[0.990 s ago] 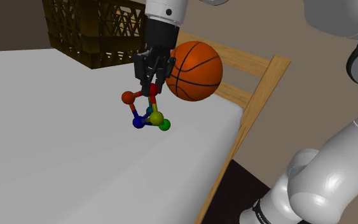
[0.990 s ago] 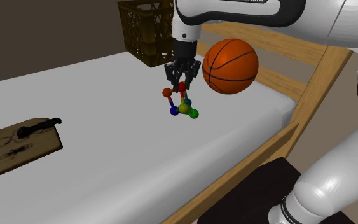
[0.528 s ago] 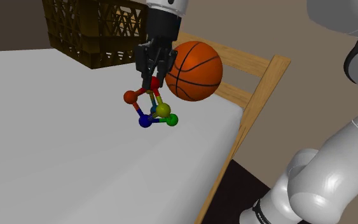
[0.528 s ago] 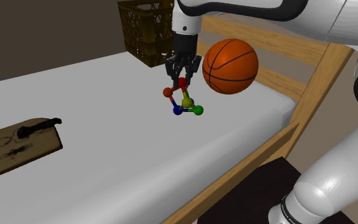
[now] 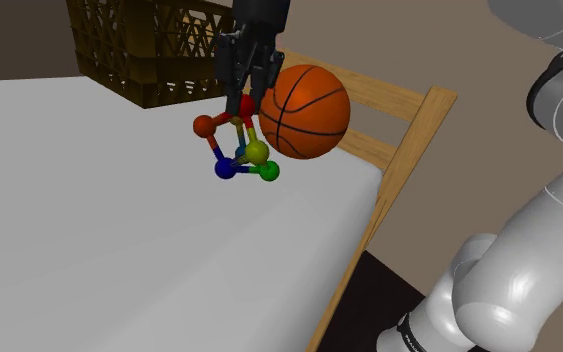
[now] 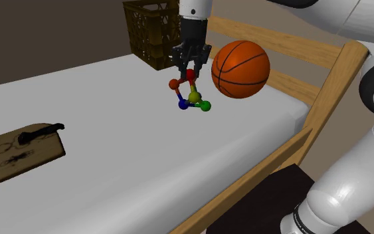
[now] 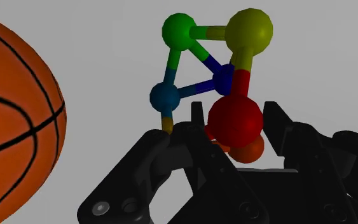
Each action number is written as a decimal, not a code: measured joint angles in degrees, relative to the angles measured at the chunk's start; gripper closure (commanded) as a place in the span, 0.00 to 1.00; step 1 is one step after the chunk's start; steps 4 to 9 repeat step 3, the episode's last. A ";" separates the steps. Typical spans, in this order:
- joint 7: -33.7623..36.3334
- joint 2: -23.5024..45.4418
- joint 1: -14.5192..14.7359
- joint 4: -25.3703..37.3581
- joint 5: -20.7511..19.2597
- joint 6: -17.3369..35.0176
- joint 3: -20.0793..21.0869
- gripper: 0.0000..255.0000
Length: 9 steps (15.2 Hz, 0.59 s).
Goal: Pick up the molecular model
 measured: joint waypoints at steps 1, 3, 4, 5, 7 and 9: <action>0.21 0.56 0.03 1.44 -0.15 -0.89 0.05 1.00; 0.71 1.15 0.15 3.47 -0.29 -2.32 0.20 1.00; 0.71 1.15 0.15 3.47 -0.29 -2.32 0.20 1.00; 0.71 1.15 0.15 3.47 -0.29 -2.32 0.20 1.00; 0.71 1.15 0.15 3.47 -0.29 -2.32 0.20 1.00; 0.71 1.15 0.15 3.47 -0.29 -2.32 0.20 1.00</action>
